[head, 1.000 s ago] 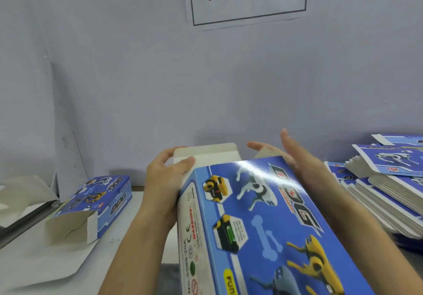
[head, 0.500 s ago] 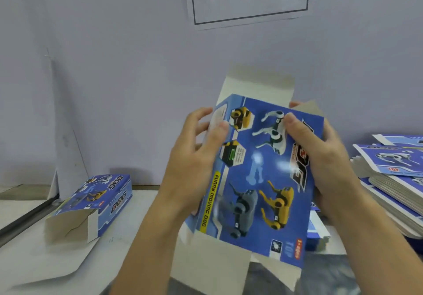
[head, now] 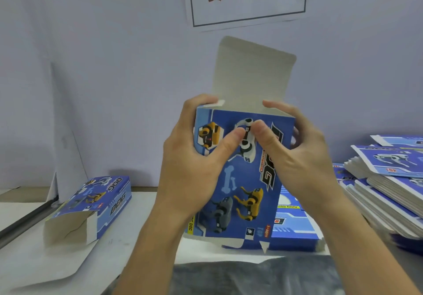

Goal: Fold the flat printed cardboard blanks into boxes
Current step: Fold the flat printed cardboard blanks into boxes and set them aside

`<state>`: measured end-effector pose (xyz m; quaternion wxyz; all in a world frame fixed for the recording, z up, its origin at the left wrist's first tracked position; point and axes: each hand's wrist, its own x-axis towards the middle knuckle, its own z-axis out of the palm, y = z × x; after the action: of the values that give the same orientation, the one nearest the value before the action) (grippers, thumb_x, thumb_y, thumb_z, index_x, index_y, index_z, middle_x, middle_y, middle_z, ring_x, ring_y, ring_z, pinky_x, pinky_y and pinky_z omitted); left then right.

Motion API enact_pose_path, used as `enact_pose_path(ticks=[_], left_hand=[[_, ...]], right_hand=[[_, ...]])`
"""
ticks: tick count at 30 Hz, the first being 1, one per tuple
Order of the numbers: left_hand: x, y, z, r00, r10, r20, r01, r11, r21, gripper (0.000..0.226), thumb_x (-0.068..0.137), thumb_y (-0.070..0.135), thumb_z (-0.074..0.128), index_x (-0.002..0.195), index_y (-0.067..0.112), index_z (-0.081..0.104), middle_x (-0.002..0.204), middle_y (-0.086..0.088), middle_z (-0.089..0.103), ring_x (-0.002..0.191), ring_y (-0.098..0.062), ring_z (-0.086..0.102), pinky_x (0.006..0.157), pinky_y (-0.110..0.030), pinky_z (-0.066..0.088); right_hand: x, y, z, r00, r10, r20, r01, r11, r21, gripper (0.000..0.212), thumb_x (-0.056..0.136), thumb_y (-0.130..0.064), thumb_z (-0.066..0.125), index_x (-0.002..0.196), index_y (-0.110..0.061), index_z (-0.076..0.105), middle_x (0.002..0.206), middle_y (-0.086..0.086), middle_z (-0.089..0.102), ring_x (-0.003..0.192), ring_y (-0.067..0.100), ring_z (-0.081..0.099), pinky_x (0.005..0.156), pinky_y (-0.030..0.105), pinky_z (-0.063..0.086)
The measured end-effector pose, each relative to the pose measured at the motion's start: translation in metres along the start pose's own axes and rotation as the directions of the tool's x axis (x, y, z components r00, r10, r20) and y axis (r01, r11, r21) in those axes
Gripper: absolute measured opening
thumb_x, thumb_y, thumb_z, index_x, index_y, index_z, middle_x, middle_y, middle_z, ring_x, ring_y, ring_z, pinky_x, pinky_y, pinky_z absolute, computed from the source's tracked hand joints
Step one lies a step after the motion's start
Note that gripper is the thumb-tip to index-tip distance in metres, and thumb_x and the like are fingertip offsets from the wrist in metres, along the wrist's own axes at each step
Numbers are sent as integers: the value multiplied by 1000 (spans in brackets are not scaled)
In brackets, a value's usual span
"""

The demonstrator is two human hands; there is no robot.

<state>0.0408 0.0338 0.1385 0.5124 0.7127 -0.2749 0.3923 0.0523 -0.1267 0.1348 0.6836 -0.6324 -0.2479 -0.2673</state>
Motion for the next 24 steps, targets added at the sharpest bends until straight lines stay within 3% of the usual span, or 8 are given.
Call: enact_pose_path(ticks=[5,9,11,13,16,20,22,24], left_hand=[[-4,-3,6,994,-102,46,106,989,-106,32,82,40,73,105,41,50,83,4,74,74,-13,75,57,-24,59],[-4,-2,5,978,-202,45,207,967,-149,33,78,61,61,95,35,50,72,8,68,64,-7,69,56,-22,57],[-2,-1,6,970,-242,-27,235,960,-155,35,85,62,52,84,28,47,60,11,54,50,-3,52,48,-15,44],[0,-3,7,946,-299,-126,275,945,-176,31,99,43,53,78,23,44,60,8,49,44,-4,46,41,-16,38],[-1,-8,4,914,-356,-196,316,925,-209,24,101,9,44,79,18,44,61,6,48,41,-4,48,36,-17,34],[-2,-7,3,906,-383,-180,322,900,-293,25,93,15,46,105,36,45,89,-5,60,50,-7,54,42,-20,43],[-2,-10,3,908,-403,-117,350,881,-317,52,83,27,46,129,48,39,95,6,66,61,-13,60,52,-28,51],[-2,-13,2,915,-391,-98,349,889,-296,61,83,28,45,139,52,37,88,17,66,64,-7,62,54,-29,55]], right_hand=[[0,11,3,991,129,30,-127,990,-57,55,75,-77,58,119,-44,54,88,5,74,77,30,72,62,38,62],[3,16,3,988,157,2,-157,987,46,48,85,-69,40,114,-39,64,117,8,70,111,31,66,98,56,50],[0,16,7,985,172,-1,-172,984,39,47,86,-65,38,108,-35,67,106,21,69,100,40,67,93,59,52],[-3,13,14,985,170,4,-170,985,21,40,87,-59,41,100,-32,68,90,32,62,78,42,65,73,52,58],[-5,10,23,989,151,-4,-151,988,-11,28,83,-39,43,90,-24,65,68,32,41,56,25,42,42,30,36],[-9,11,28,980,195,-26,-193,979,69,19,78,-35,42,90,-29,55,61,11,39,55,23,37,41,26,34],[-9,13,25,973,230,-35,-225,968,110,33,76,-39,44,108,-39,50,72,11,47,62,25,43,49,34,41],[-8,14,22,969,245,-21,-242,966,94,55,75,-41,44,130,-48,44,77,11,48,64,24,47,55,38,45]])
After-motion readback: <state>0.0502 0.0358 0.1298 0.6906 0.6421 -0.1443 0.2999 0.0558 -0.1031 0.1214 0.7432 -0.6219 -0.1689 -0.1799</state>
